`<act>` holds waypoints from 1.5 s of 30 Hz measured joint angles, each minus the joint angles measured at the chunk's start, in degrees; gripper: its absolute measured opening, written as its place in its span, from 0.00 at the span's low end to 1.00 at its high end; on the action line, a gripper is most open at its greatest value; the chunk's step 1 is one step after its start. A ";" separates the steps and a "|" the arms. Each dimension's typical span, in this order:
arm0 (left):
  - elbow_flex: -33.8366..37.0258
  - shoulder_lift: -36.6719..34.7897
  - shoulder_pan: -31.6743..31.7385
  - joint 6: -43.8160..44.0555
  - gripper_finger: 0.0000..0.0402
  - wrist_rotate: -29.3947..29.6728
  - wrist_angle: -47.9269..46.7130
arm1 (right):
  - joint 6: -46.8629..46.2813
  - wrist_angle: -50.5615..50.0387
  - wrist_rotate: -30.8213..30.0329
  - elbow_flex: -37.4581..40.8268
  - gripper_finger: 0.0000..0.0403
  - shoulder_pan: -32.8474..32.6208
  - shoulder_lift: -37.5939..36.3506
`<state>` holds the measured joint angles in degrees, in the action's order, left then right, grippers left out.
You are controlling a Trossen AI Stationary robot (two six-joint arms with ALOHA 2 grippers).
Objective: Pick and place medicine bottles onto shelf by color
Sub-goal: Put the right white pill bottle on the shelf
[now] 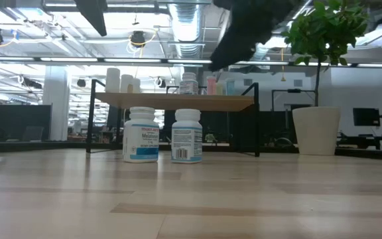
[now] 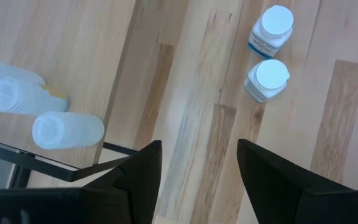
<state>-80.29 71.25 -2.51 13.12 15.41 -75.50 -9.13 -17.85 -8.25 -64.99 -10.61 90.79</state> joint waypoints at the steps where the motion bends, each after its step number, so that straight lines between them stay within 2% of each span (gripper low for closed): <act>1: 0.00 0.01 -0.02 -0.01 0.49 -0.01 -0.02 | 1.93 0.89 0.00 -0.04 0.47 0.14 0.61; 12: -0.01 0.01 0.00 0.01 0.49 -0.01 0.00 | 18.45 1.95 0.18 -7.34 0.69 2.11 9.99; 18: -0.02 -0.01 -0.01 0.03 0.49 -0.01 -0.03 | 26.58 -0.56 0.22 -10.10 0.77 2.94 14.34; 25: -0.02 0.01 -0.02 0.01 0.49 -0.01 -0.03 | 35.13 -2.14 -0.18 -11.26 0.78 3.53 17.24; 37: -0.02 0.01 -0.02 0.01 0.49 -0.01 0.17 | 40.28 -4.70 -0.84 -11.24 0.78 6.29 18.42; 45: -0.02 0.01 0.00 0.03 0.49 -0.01 0.17 | 42.47 -2.98 1.07 -11.46 0.78 7.36 20.06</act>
<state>-80.31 71.26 -2.50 13.15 15.40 -75.33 33.35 -20.83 -7.18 -76.45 -3.25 110.85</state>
